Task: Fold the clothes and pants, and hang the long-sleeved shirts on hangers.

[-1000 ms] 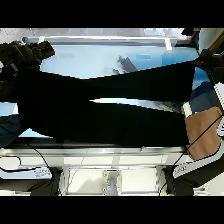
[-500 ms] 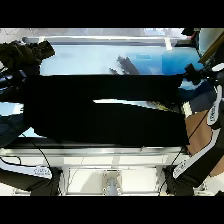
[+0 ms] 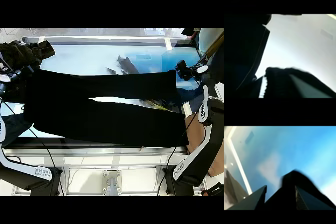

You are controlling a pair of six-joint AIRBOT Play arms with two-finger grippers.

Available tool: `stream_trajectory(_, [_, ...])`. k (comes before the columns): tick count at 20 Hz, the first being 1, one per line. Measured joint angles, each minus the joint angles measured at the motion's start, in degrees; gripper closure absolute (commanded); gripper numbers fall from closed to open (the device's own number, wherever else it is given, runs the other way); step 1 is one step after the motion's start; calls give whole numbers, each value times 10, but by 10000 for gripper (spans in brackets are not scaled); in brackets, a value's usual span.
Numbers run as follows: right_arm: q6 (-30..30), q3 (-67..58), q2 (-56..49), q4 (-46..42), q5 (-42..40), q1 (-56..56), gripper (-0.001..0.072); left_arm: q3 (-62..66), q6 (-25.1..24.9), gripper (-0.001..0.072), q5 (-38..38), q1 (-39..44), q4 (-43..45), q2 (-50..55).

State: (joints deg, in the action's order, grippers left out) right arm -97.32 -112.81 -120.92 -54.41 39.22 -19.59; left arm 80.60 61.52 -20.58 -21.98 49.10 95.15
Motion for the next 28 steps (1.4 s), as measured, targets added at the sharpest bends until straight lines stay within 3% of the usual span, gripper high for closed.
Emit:
stream_trajectory(3, [-1, -22, 3, 6, 23, 0, 313, 0, 0, 166, -4, 5, -7, -6])
stream_trajectory(6, [9, -34, 43, -2, 72, -18, 313, 0, 0, 174, -70, -18, -10, -43])
stream_trajectory(9, [37, -38, 120, -48, 149, -45, 311, -1, 7, 361, -198, -78, -11, -106])
stream_trajectory(13, [77, -10, 250, -120, 275, -99, 302, -58, 22, 360, -372, -208, -10, -226])
stream_trajectory(17, [120, 62, 362, -134, 374, -141, 302, -214, 49, 360, -443, -330, -10, -364])
stream_trajectory(23, [149, 199, 490, -96, 412, -150, 302, -462, 54, 359, -422, -361, -38, -486])
stream_trajectory(28, [157, 259, 565, -64, 421, -148, 302, -563, 33, 352, -314, -319, -61, -507])
